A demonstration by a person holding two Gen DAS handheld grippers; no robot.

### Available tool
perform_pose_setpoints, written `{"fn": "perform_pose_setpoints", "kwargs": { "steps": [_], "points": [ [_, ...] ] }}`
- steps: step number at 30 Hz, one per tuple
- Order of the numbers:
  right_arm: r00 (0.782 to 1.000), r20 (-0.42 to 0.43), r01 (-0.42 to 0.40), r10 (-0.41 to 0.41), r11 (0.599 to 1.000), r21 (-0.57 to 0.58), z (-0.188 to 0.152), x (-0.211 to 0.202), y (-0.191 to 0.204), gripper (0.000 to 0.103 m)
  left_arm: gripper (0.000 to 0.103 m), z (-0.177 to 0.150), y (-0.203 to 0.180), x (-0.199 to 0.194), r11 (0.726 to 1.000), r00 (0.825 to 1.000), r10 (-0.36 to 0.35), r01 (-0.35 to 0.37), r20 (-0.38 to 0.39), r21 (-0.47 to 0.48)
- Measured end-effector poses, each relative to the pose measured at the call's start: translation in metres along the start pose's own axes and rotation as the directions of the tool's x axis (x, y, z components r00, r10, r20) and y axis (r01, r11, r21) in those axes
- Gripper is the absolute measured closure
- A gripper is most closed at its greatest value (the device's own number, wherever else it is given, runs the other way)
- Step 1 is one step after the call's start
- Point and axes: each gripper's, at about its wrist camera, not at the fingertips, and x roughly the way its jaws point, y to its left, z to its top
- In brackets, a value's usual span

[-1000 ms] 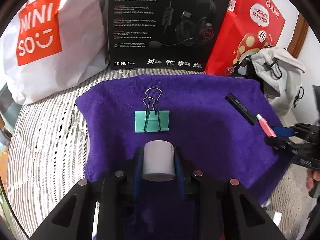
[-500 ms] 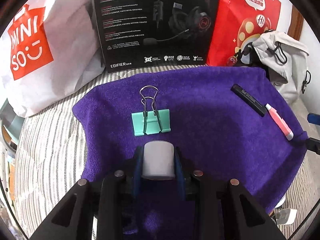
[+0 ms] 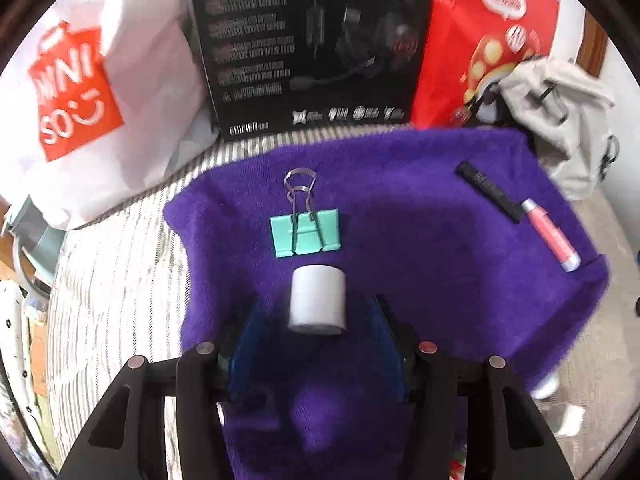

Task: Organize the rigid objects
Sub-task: 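Set the tape roll on the towel beside the clip, open left gripper, then grasp the blue-and-white balm tube with the left gripper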

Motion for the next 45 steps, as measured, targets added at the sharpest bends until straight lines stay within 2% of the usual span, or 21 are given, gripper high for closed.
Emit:
{"fn": "perform_pose_setpoints", "kwargs": {
  "steps": [2, 4, 7, 9, 10, 12, 16, 20, 22, 24, 28, 30, 34, 37, 38, 39, 43, 45],
  "points": [
    [1.0, 0.012, -0.003, 0.003, 1.0, 0.02, -0.007, -0.007, -0.001, 0.022, 0.031, -0.005, -0.004, -0.019, 1.0, 1.0, 0.008, -0.008, 0.021, -0.004],
    [1.0, 0.021, -0.016, 0.015, 0.999, 0.048, -0.016, -0.015, -0.002, 0.018, 0.026, -0.013, -0.007, -0.036, 1.0, 0.999, 0.017, -0.016, 0.046, -0.018],
    [0.999, 0.024, -0.048, 0.046, 0.995, 0.091, -0.03, -0.023, -0.003, 0.016, 0.024, -0.031, -0.016, -0.06, 0.997, 0.998, -0.03, 0.034, 0.062, -0.071],
    [0.998, 0.022, -0.06, 0.058, 0.992, 0.11, -0.036, -0.025, -0.003, 0.01, 0.02, -0.05, -0.022, -0.078, 0.987, 0.996, -0.026, 0.04, 0.09, -0.157],
    [0.998, 0.018, -0.054, 0.053, 0.992, 0.117, -0.041, -0.026, -0.003, 0.008, 0.014, -0.058, -0.026, -0.084, 0.982, 0.995, -0.049, 0.064, 0.092, -0.177],
    [1.0, 0.0, -0.021, 0.021, 0.991, 0.13, -0.049, -0.027, -0.002, 0.003, 0.014, -0.075, -0.04, -0.093, 0.976, 0.992, -0.098, 0.112, 0.082, -0.187],
    [1.0, -0.012, -0.018, 0.02, 0.99, 0.14, -0.064, -0.033, -0.002, 0.001, 0.013, -0.1, -0.072, -0.09, 0.987, 0.997, -0.077, 0.077, 0.003, -0.143],
    [1.0, -0.006, -0.003, 0.004, 0.989, 0.149, -0.077, -0.046, -0.008, 0.0, 0.013, -0.119, -0.091, -0.08, 0.982, 0.992, -0.121, 0.112, -0.048, -0.151],
    [1.0, -0.01, 0.001, 0.001, 0.987, 0.163, -0.084, -0.052, -0.013, 0.0, 0.013, -0.124, -0.097, -0.073, 0.983, 0.99, -0.117, 0.106, -0.072, -0.149],
    [1.0, -0.02, 0.007, -0.004, 0.985, 0.173, -0.091, -0.055, -0.017, 0.0, 0.012, -0.13, -0.098, -0.066, 0.986, 0.99, -0.094, 0.079, -0.105, -0.146],
    [0.999, -0.034, 0.017, -0.011, 0.984, 0.176, -0.103, -0.059, -0.02, 0.0, 0.008, -0.136, -0.087, -0.069, 0.983, 0.988, -0.112, 0.096, -0.104, -0.154],
    [0.999, -0.041, 0.017, -0.01, 0.984, 0.178, -0.108, -0.06, -0.019, 0.0, 0.004, -0.138, -0.083, -0.075, 0.991, 0.99, -0.076, 0.063, -0.116, -0.117],
    [0.999, -0.054, 0.008, 0.002, 0.985, 0.17, -0.112, -0.055, -0.013, 0.0, 0.006, -0.137, -0.08, -0.079, 0.995, 0.99, -0.04, 0.026, -0.137, -0.097],
    [0.997, -0.075, -0.002, 0.014, 0.988, 0.153, -0.111, -0.048, -0.006, 0.0, 0.006, -0.137, -0.083, -0.065, 0.984, 0.982, -0.113, 0.088, -0.155, -0.156],
    [0.996, -0.083, 0.0, 0.012, 0.99, 0.141, -0.11, -0.046, -0.002, 0.0, 0.006, -0.139, -0.085, -0.06, 0.982, 0.978, -0.113, 0.083, -0.174, -0.172],
    [0.996, -0.087, 0.002, 0.008, 0.993, 0.12, -0.11, -0.046, 0.003, 0.0, 0.006, -0.141, -0.089, -0.062, 0.986, 0.983, -0.089, 0.065, -0.159, -0.151],
    [0.996, -0.092, 0.004, 0.001, 0.998, 0.061, -0.11, -0.048, 0.013, 0.0, 0.005, -0.15, -0.095, -0.064, 0.999, 0.985, -0.012, 0.004, -0.171, -0.047],
    [0.995, -0.102, 0.007, -0.002, 0.998, 0.055, -0.111, -0.046, 0.015, 0.0, 0.005, -0.153, -0.084, -0.068, 0.998, 0.987, 0.017, -0.026, -0.158, -0.059]
  ]
}}
